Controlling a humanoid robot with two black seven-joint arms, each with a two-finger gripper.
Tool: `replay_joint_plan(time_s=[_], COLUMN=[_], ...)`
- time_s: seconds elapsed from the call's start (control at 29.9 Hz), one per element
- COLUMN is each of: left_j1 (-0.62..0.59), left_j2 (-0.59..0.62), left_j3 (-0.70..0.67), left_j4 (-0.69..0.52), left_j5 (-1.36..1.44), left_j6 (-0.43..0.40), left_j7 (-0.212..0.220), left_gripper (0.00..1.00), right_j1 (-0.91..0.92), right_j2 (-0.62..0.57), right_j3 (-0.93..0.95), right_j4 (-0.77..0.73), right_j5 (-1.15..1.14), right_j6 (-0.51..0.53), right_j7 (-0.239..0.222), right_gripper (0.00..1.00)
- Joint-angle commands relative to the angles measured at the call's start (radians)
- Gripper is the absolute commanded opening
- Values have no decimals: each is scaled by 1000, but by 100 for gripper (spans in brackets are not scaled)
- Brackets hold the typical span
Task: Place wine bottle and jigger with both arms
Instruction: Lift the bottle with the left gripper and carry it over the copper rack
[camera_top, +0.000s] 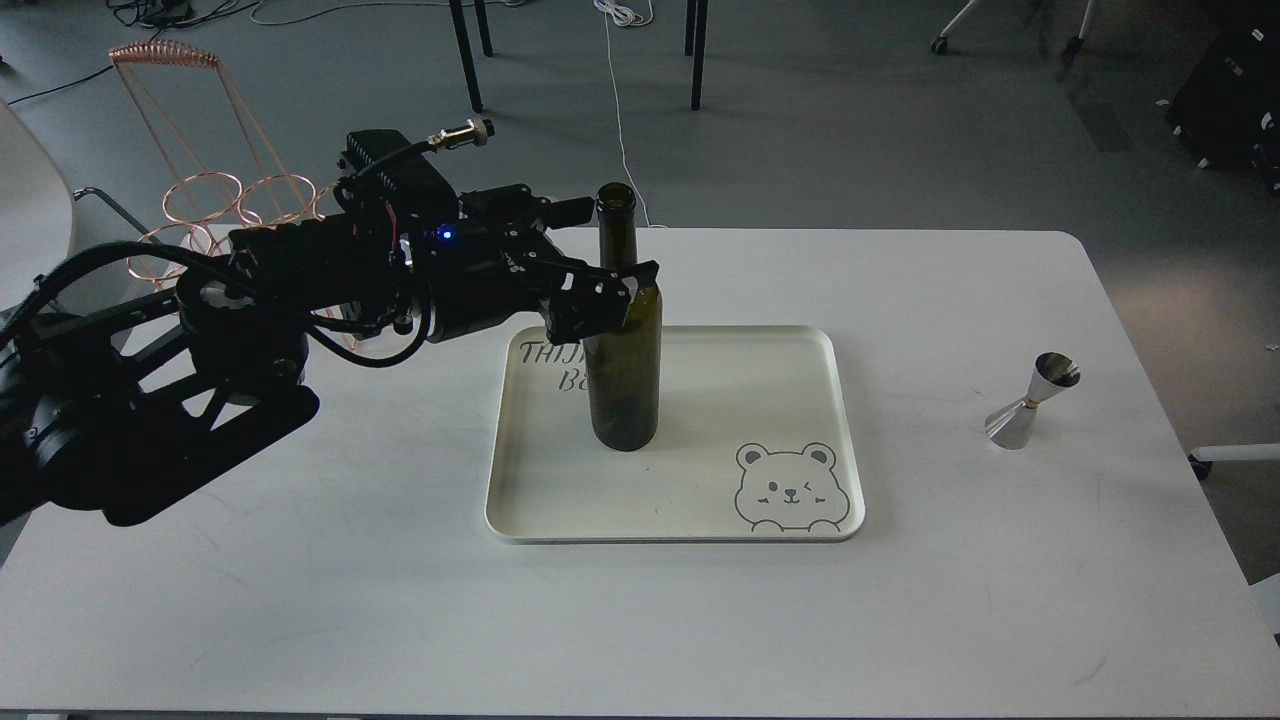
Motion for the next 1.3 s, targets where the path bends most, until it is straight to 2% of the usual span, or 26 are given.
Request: replay_joint_plan(time_s=[0.0,0.1,0.33,0.5,0.67,0.74,0.87,0.97,1.27], left_j1=[1,-1,-4,-6,-15,-15,-15,-15,-88], left_j2=[1,1,9,45,212,281,400,438,449], left_j3=[-1,-3,-7,-94,-125,-138,-141,-139,-130], left_j4=[0,0,-9,-29,-32,-20,64,129,304], left_j5=[-2,-5,-7,-76,-235,-300,-369,-367,-355], left_j6=[11,14,61,74,75,80,80,80,80], left_j7=[8,25,16,10,5,-19,-79,-116,-133], left_gripper=[48,39,14,13,14,14,13,13,13], right_j1=[-3,-3,-5,-5,-5,-6,-20,-28,-28], right_j2=[1,1,1,-1,-11,-13,-13,-13,-27], right_j3=[0,0,-2,-2,-2,-2,-2,0,0], right_j4=[1,1,1,-1,-1,-1,-1,1,4], right_j5=[0,0,0,-2,-2,-2,-2,-2,0], right_j6=[0,0,0,1,1,1,1,0,1], right_j7=[0,0,0,0,0,0,0,0,0], right_gripper=[97,97,97,97,97,97,97,97,97])
